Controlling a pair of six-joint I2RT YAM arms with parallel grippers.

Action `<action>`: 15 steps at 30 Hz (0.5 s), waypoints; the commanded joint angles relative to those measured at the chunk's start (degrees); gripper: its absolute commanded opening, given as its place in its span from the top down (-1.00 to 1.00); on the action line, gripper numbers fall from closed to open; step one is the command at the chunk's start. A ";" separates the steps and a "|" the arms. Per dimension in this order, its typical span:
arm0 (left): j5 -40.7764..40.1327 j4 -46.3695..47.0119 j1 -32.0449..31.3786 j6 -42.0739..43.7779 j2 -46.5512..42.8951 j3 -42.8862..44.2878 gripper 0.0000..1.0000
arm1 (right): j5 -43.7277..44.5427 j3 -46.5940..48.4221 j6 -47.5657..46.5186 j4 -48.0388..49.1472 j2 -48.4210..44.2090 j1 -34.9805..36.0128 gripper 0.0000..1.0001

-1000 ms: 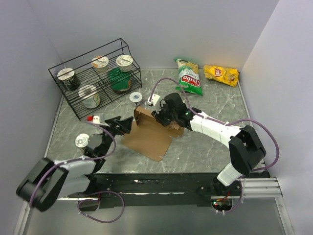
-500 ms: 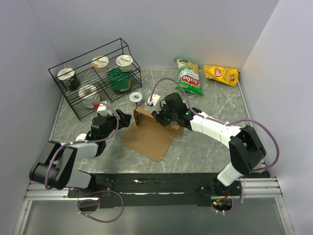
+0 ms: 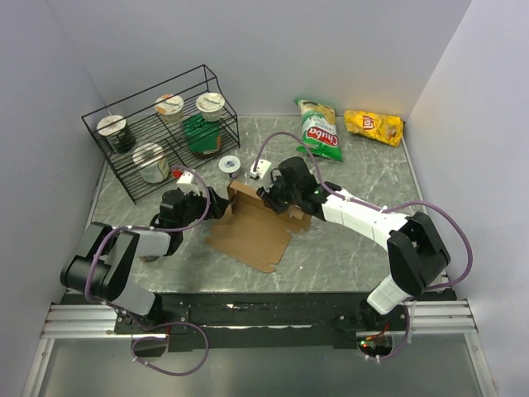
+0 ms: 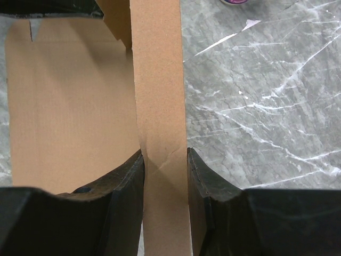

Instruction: Fold the paper box

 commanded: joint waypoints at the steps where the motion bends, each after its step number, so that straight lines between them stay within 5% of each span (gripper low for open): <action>1: 5.33 4.22 -0.06 2.43 2.43 2.11 -0.69 | -0.69 -1.00 0.09 -2.95 -0.96 -0.37 0.39; 15: 7.44 13.10 -0.15 4.54 8.94 4.13 -0.61 | -0.52 -1.18 0.09 -2.68 -0.61 -0.29 0.39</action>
